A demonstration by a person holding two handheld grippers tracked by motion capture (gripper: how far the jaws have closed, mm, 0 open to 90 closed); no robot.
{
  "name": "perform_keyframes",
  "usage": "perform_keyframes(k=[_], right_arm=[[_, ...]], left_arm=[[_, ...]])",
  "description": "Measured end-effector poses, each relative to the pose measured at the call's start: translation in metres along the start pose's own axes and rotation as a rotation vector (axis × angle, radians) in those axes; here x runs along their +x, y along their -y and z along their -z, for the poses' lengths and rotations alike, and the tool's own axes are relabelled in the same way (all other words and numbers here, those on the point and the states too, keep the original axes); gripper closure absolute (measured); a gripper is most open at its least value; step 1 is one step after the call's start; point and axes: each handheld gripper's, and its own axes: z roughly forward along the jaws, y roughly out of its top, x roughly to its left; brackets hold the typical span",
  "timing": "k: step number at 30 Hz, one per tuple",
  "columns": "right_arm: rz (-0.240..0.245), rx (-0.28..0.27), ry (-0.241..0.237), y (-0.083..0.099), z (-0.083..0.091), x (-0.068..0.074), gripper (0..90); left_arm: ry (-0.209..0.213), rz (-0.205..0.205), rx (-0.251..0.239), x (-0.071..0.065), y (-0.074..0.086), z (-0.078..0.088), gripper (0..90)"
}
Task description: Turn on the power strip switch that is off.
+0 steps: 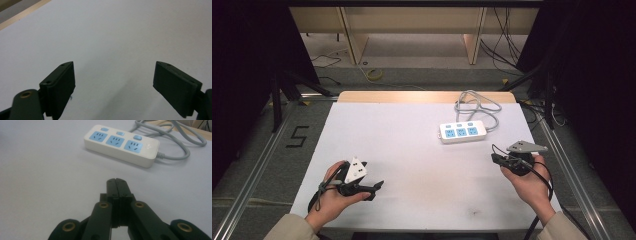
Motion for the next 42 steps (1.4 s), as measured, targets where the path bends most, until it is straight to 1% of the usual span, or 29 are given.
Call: perform_keyframes(k=[25, 28, 33, 39, 42], right_arm=[[-0.012, 0.03, 0.018, -0.013, -0.017, -0.007, 90.0], [-0.013, 0.03, 0.019, -0.014, -0.018, -0.007, 90.0], [-0.017, 0.033, 0.022, -0.016, -0.02, -0.008, 90.0], [-0.011, 0.031, 0.024, -0.019, -0.022, -0.009, 90.0], [-0.009, 0.038, 0.023, -0.02, -0.025, -0.01, 90.0]], left_arm=[[-0.001, -0.003, 0.001, -0.001, 0.0, -0.001, 17.3], [0.001, -0.01, 0.007, -0.001, 0.0, -0.001, 17.3], [-0.001, -0.005, 0.002, -0.001, 0.0, -0.001, 17.2], [0.001, -0.011, 0.007, -0.001, 0.0, -0.001, 17.2], [0.001, -0.01, 0.007, -0.001, 0.0, -0.001, 17.2]])
